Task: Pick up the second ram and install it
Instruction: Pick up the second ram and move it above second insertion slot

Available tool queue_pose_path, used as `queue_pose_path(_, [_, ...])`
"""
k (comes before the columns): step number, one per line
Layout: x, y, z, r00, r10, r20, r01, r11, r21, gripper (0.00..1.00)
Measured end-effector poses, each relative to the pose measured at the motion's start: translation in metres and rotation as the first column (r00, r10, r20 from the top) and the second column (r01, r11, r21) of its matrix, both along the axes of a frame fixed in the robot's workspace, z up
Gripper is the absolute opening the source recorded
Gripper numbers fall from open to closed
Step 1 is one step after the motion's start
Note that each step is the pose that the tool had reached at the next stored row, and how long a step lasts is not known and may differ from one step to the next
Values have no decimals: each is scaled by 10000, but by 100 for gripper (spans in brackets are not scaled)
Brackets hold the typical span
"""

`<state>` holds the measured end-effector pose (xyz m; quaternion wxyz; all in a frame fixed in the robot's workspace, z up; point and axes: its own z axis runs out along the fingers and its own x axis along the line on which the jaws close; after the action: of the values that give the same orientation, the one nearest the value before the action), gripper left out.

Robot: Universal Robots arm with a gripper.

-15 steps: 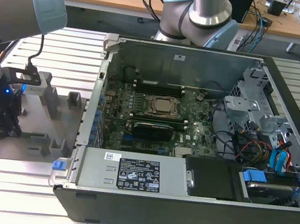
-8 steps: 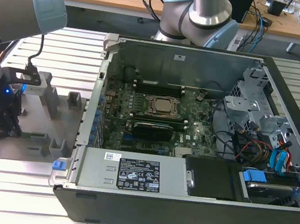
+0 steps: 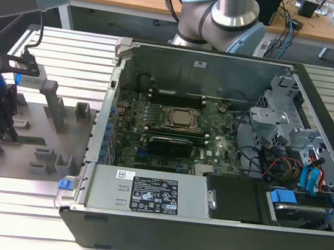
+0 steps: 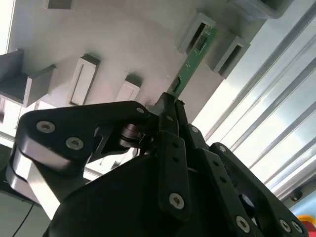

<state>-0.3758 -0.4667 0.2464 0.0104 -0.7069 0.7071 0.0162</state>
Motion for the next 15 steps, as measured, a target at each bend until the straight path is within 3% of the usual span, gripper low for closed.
queue_pose_path(10, [0,0,152,10000,0,0,0,10000,0,13])
queue_pose_path(15, [0,0,264,10000,0,-1,0,10000,-1,13])
